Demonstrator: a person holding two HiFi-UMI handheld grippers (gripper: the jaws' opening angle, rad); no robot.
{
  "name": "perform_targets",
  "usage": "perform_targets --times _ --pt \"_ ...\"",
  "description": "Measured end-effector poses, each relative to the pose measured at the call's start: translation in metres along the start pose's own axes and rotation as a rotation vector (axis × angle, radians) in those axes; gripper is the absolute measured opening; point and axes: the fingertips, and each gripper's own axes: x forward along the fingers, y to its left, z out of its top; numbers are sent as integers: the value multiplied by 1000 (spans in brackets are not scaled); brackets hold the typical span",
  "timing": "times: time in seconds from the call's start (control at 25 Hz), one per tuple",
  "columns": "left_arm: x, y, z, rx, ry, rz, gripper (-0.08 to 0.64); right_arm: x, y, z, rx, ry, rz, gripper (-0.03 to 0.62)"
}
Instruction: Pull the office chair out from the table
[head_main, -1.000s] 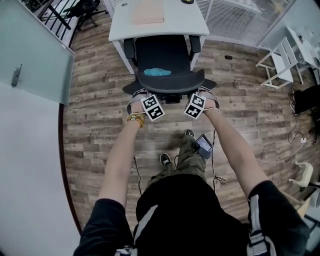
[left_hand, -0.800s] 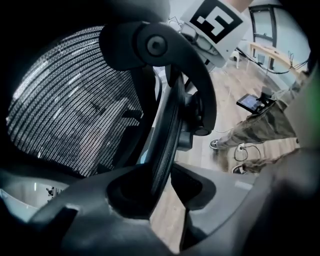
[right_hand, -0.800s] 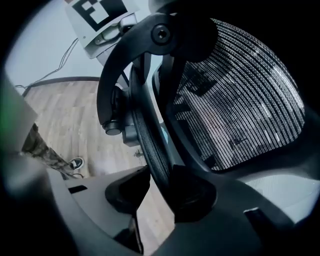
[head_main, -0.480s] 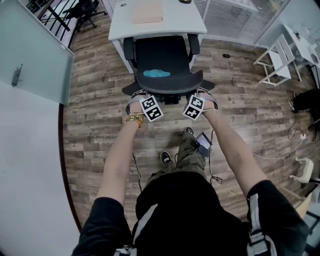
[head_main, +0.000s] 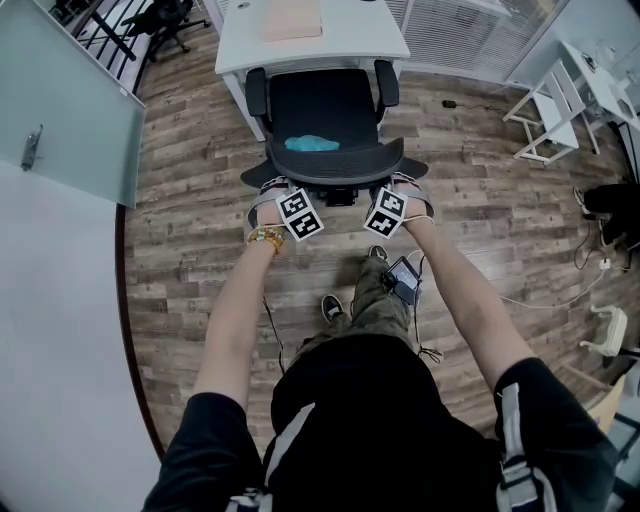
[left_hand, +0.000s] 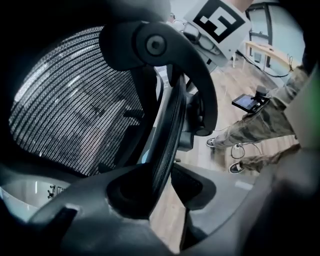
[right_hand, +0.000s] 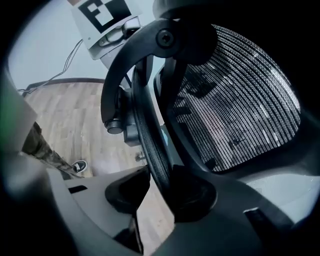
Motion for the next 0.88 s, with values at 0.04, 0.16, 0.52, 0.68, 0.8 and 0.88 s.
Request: perform_targets --times 0.04,0.16,0.52,0.68,0.8,0.88 --pt "-1 -2 0 3 -2 2 143 -2 2 0 -3 1 -2 127" --pt "-7 -8 -2 13 -7 9 143 -6 8 -2 -7 4 -12 127" --pt "-21 -25 -10 26 -14 23 145 -21 30 -1 -8 2 -10 124" --pt "-25 -33 -14 32 -8 15 144 -27 39 0 -9 5 -12 124" --pt "-29 -38 -14 33 -2 10 144 -30 44 -3 -16 -2 -22 124" --pt "-31 -42 -13 33 -5 12 144 -32 47 -5 -15 -3 -21 124"
